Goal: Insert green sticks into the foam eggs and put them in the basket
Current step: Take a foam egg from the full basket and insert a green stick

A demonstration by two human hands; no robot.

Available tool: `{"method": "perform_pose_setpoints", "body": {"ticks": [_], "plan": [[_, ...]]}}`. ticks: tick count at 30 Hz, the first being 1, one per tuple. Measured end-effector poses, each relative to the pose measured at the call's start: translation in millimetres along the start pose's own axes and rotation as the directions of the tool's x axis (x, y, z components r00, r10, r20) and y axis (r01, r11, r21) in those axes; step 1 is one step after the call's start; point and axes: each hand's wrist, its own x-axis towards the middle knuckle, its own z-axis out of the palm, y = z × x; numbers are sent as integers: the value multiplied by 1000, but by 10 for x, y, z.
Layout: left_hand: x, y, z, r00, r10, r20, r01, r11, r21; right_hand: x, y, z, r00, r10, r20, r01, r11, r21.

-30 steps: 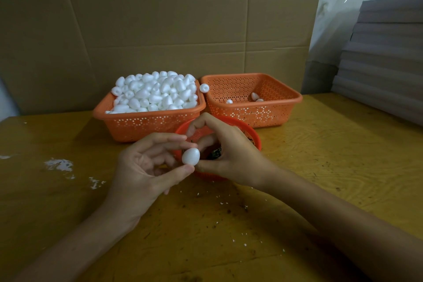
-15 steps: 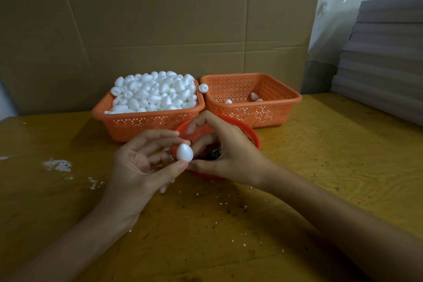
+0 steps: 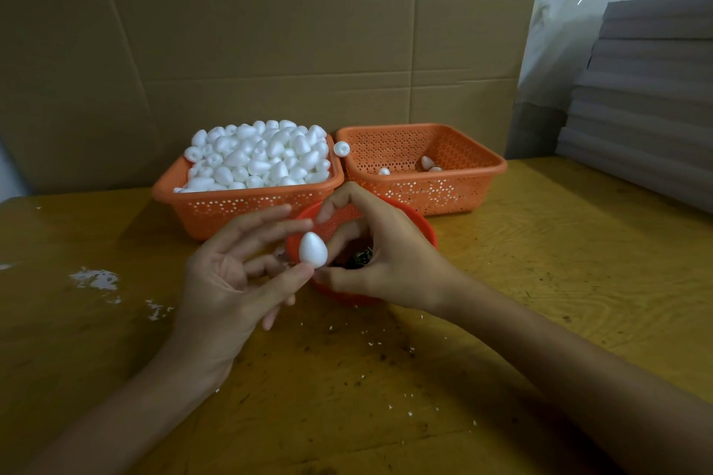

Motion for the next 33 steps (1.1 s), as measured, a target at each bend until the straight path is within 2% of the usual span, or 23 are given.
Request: {"method": "perform_pose_setpoints", "body": {"ticks": [5, 9, 12, 14, 17, 24, 29, 33], "plan": [[18, 11, -16, 993, 5, -118, -4, 1000, 5, 91, 34, -265, 967, 101, -236, -96, 995, 32], [30, -25, -30, 989, -6, -146, 11, 999, 34, 109, 193, -673, 871, 205, -447, -217, 976, 26], [30, -58, -50, 991, -3, -131, 11, 998, 55, 56, 377, -921, 776, 234, -586, -356, 929, -101], [28, -82, -58, 993, -5, -117, 13, 998, 69, 16, 487, -1039, 729, 241, -641, -444, 879, -175], [30, -98, -55, 994, -6, -107, 15, 997, 81, -19, 586, -1143, 681, 248, -689, -500, 845, -190], [27, -100, -32, 994, -8, -105, 17, 996, 86, -26, 685, -1203, 663, 199, -722, -495, 840, -224], [30, -85, -27, 994, -14, -105, 23, 996, 84, 0, 665, -1190, 696, 164, -699, -415, 886, -206], [28, -83, -37, 994, -30, -108, 39, 996, 85, 45, 502, -1112, 754, 26, -657, -369, 844, -389]]}}
